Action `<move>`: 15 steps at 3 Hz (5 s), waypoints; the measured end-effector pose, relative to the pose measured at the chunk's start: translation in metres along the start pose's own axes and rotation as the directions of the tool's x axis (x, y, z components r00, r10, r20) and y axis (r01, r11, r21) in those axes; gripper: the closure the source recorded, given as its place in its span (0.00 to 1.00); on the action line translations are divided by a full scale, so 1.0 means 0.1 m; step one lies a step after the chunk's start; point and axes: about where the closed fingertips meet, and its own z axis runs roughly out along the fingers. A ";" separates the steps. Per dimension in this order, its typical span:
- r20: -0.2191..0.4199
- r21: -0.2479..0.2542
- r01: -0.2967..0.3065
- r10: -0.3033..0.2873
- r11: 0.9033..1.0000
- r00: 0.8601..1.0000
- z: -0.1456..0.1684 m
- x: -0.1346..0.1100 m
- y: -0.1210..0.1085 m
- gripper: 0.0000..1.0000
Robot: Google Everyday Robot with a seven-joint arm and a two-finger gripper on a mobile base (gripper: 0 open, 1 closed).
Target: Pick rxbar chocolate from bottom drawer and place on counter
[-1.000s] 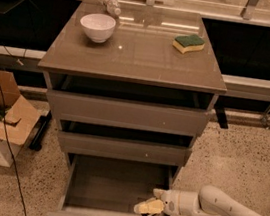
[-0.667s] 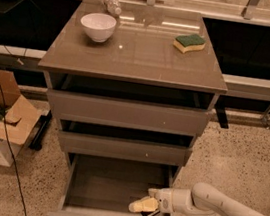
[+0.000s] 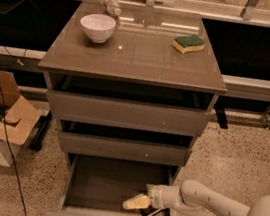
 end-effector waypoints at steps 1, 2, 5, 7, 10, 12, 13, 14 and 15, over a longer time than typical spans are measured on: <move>-0.034 0.068 0.074 -0.072 0.995 0.997 0.11 -0.03 -0.18 0.00; -0.101 0.096 0.133 -0.123 0.986 0.987 0.23 -0.01 -0.36 0.00; -0.144 0.052 0.238 -0.229 0.970 0.963 0.11 0.09 -0.43 0.00; -0.266 -0.083 0.434 -0.439 0.897 0.858 -0.03 0.28 -0.55 0.00; -0.349 -0.097 0.452 -0.456 0.887 0.819 0.00 0.50 -0.87 0.00; -0.436 -0.003 0.467 -0.421 0.884 0.795 -0.04 0.60 -1.24 0.00; -0.455 0.042 0.501 -0.429 0.865 0.780 -0.14 0.63 -1.40 0.00; -0.466 0.080 0.530 -0.439 0.844 0.768 -0.16 0.69 -1.56 0.00; -0.483 0.097 0.552 -0.446 0.828 0.754 -0.13 0.75 -1.69 0.00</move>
Offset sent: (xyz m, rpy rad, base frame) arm 0.0483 -0.0070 -0.0534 -0.2649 -0.1109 0.1080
